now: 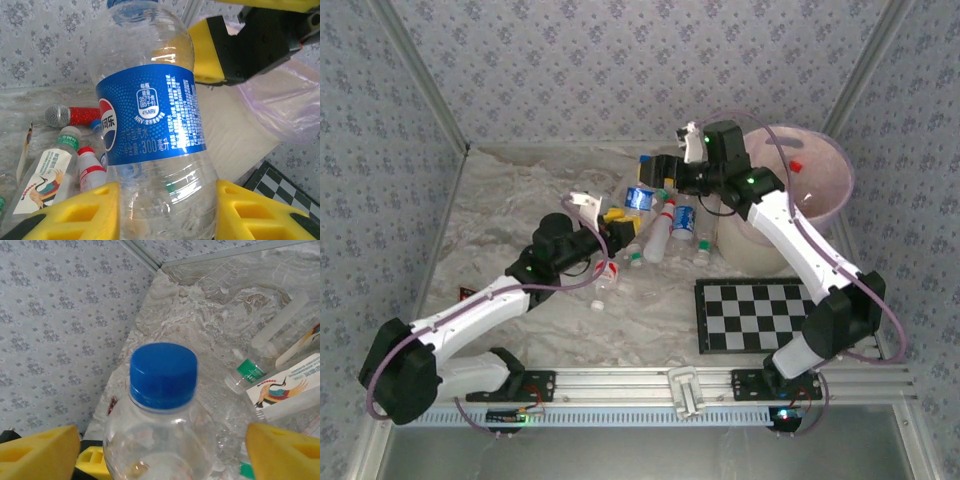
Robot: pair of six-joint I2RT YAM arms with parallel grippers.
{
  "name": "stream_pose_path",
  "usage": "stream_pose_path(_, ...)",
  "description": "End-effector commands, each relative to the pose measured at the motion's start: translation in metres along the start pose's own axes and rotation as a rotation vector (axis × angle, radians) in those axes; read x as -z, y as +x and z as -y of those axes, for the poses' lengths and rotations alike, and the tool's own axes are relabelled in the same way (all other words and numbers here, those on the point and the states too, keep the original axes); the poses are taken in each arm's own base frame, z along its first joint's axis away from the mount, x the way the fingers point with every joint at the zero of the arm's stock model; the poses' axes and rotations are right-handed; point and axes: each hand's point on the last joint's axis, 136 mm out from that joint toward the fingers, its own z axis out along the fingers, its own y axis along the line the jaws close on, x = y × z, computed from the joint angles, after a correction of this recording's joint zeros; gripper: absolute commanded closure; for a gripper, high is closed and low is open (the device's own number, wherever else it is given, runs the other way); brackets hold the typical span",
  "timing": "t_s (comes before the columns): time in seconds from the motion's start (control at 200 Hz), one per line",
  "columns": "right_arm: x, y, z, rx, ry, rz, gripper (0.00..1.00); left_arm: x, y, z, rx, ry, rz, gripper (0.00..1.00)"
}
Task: Put the plastic bottles in the bin
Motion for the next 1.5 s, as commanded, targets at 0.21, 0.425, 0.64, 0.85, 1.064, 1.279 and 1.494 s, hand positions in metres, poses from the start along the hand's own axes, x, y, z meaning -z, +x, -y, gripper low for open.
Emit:
stream_pose_path(0.21,-0.004,-0.002,0.000,0.005,-0.019,-0.034,0.27,-0.013,-0.023,0.021,-0.045,0.076,0.058,0.57)
stream_pose_path(0.425,-0.006,-0.005,0.001,0.012,-0.022,-0.035,0.42,-0.010,-0.027,0.022,-0.052,0.068,0.064,0.57)
stream_pose_path(0.64,0.027,-0.029,-0.013,0.099,0.023,0.036,0.49,-0.009,-0.032,0.023,-0.062,0.056,0.052,0.20)
stream_pose_path(0.85,0.114,-0.067,-0.017,0.208,0.212,0.197,0.53,0.004,-0.018,-0.005,-0.037,-0.115,-0.053,0.02)
stream_pose_path(1.064,0.214,-0.065,0.014,0.280,0.560,0.322,0.57,0.033,0.047,-0.077,0.145,-0.406,-0.329,0.01)
stream_pose_path(1.279,0.275,-0.053,0.079,0.313,1.004,0.279,0.60,0.043,0.099,-0.085,0.216,-0.436,-0.528,0.10)
stream_pose_path(1.494,0.243,-0.035,0.128,0.165,0.931,0.072,0.60,0.054,0.127,-0.073,0.130,-0.425,-0.647,0.11)
